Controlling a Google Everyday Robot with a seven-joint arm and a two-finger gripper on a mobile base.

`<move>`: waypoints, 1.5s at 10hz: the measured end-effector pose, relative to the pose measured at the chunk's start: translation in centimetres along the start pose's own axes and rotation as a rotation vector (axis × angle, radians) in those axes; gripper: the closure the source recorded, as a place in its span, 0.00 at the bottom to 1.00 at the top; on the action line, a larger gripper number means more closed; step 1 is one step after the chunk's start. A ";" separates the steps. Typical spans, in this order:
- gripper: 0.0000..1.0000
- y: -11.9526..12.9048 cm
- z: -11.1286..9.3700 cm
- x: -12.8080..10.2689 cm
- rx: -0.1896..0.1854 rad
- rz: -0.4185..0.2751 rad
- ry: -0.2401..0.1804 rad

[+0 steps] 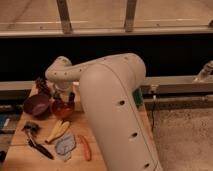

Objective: Wipe red bowl with eraser

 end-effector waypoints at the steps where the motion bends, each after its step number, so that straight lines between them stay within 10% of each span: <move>1: 1.00 0.7 -0.2 -0.7 -0.004 -0.021 -0.013; 7: 1.00 7.4 -1.0 -1.5 -0.052 -0.082 -0.059; 11: 1.00 6.0 -2.0 3.9 -0.026 0.027 0.000; 15: 1.00 1.7 -1.0 3.5 0.000 0.048 0.018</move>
